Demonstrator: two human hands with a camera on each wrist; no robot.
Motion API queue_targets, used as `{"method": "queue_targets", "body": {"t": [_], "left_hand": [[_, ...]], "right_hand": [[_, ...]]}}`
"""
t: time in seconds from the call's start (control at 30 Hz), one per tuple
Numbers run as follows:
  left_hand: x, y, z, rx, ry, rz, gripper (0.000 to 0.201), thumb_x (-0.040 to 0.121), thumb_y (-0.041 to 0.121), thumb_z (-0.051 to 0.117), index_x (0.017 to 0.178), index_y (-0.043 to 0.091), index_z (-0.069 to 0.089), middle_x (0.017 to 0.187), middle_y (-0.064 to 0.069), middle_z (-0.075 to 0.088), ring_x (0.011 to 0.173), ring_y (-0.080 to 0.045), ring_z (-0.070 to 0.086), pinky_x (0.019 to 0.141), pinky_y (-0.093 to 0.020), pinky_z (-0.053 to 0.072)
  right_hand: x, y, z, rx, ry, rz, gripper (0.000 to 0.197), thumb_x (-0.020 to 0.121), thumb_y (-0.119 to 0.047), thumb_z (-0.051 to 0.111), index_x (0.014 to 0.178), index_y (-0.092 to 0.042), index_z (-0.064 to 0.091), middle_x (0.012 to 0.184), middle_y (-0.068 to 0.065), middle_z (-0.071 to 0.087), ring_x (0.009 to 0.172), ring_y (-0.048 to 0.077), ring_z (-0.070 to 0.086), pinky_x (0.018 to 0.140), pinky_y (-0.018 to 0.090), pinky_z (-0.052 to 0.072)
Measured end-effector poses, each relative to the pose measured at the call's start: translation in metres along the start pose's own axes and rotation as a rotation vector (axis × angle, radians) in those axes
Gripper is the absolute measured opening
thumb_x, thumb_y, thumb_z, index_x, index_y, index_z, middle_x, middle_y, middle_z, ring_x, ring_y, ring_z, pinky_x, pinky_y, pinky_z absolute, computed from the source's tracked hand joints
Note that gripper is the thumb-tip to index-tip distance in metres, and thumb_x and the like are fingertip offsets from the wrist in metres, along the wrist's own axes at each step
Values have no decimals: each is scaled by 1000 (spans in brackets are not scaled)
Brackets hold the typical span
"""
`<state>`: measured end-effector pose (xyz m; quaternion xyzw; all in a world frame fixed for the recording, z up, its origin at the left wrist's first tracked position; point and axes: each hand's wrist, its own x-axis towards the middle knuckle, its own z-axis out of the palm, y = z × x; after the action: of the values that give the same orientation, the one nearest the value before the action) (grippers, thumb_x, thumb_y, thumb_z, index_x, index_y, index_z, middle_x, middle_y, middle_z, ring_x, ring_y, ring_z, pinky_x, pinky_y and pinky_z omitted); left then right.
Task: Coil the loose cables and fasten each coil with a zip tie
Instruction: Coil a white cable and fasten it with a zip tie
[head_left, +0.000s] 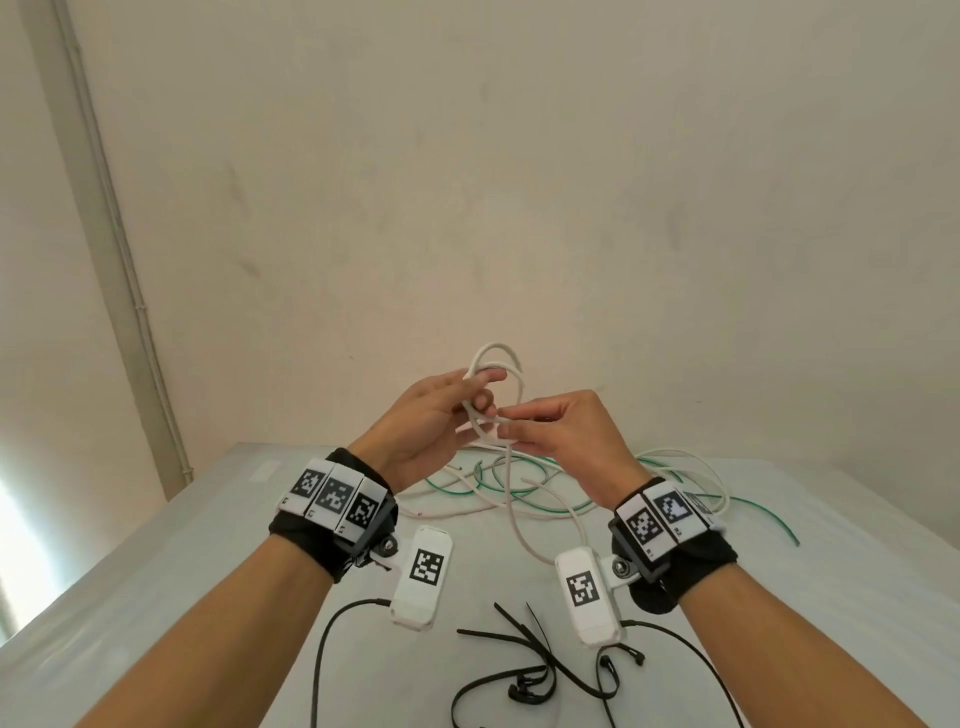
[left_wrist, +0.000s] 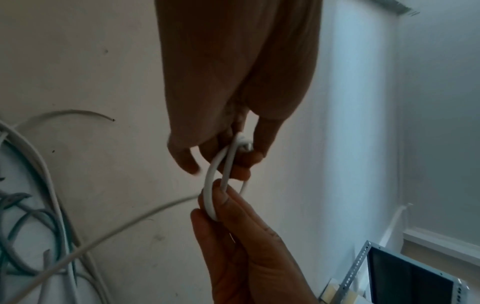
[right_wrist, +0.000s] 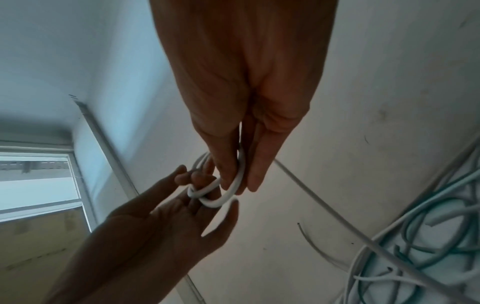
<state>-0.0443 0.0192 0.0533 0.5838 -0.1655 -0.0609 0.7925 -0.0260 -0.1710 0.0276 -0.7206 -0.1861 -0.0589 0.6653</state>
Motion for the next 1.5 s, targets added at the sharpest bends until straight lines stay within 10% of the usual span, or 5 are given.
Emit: {"method": "queue_targets", "body": {"t": [0.3, 0.47, 0.6, 0.9, 1.5], "left_hand": [[3, -17, 3, 175, 45, 238, 34, 108, -1, 38, 132, 2, 63, 80, 0, 52, 72, -11, 46, 86, -27, 45], [4, -7, -2, 264, 175, 189, 36, 105, -1, 36, 117, 2, 70, 73, 3, 46, 64, -10, 36, 63, -24, 33], [4, 2, -2, 256, 161, 87, 38, 107, 13, 39, 114, -1, 73, 71, 3, 42, 64, -12, 34, 63, -28, 31], [-3, 5, -4, 218, 88, 29, 43, 111, 18, 36, 107, -2, 74, 71, 2, 42, 66, -12, 36, 66, -29, 31], [-15, 8, -2, -261, -427, -21, 60, 89, -1, 30, 146, -11, 46, 97, -9, 56, 97, -22, 60, 104, -37, 48]], "right_hand": [[-4, -4, 6, -10, -90, 82, 14, 87, -7, 80, 100, -1, 81, 96, 13, 80, 95, 27, 78, 87, 37, 63], [-1, -16, -3, -425, 221, -206, 23, 84, -31, 84, 97, -25, 65, 94, -8, 69, 77, 19, 73, 67, 42, 63], [9, -16, -7, -637, 108, -307, 26, 96, -48, 66, 121, -41, 59, 109, -11, 50, 77, 13, 69, 78, 43, 62], [5, -27, -5, -440, 24, -246, 14, 100, -38, 65, 100, -26, 73, 90, -2, 73, 74, 13, 73, 77, 42, 63], [-2, -40, -6, 406, -228, 161, 39, 105, -31, 59, 121, 3, 65, 100, 13, 40, 84, 28, 52, 79, 41, 59]]}}
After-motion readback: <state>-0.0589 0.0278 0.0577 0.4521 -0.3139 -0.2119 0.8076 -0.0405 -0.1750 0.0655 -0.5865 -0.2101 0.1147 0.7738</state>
